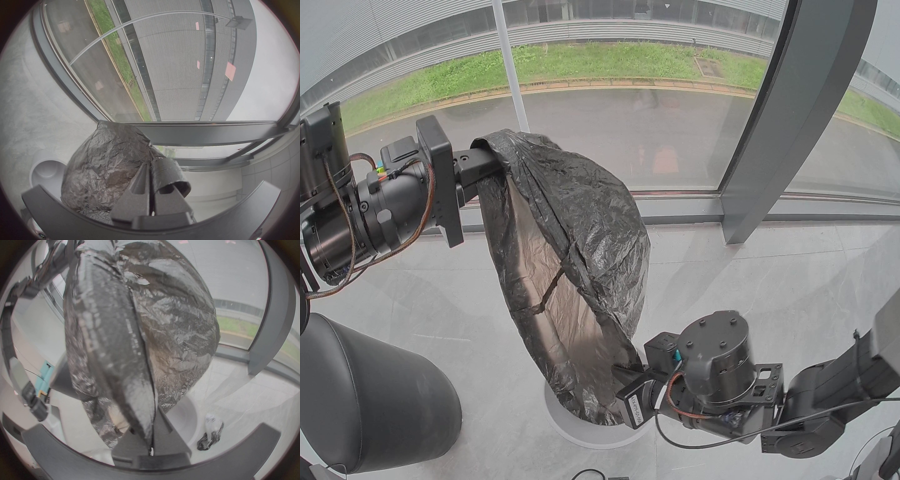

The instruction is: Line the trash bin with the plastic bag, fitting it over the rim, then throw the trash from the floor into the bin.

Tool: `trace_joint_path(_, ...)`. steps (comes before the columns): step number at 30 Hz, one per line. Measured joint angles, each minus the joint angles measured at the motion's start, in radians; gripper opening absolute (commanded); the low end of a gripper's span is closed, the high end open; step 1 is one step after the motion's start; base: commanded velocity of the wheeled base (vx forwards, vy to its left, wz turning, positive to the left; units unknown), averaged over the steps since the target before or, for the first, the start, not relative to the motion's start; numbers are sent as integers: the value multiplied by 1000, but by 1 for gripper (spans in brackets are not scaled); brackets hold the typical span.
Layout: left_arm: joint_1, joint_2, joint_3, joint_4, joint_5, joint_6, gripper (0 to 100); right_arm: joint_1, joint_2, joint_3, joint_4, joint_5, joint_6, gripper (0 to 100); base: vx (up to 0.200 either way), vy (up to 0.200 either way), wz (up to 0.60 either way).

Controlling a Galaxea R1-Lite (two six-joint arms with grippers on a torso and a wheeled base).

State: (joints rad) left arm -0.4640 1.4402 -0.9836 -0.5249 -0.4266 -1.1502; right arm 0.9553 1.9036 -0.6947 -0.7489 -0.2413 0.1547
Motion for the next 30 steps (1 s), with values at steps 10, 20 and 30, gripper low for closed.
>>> trace_joint_path(10,60,8,83,1,2,25,0,-20,-217,-122,497,240,145,0,0,0,0)
trace_joint_path(20,95,-12,218,30,8,63,0,-53,-326,-267,801,489,223,0,0,0,0)
trace_joint_path(30,102,-68,282,165,11,77,0,-91,-359,-327,947,631,226,0,0,0,0)
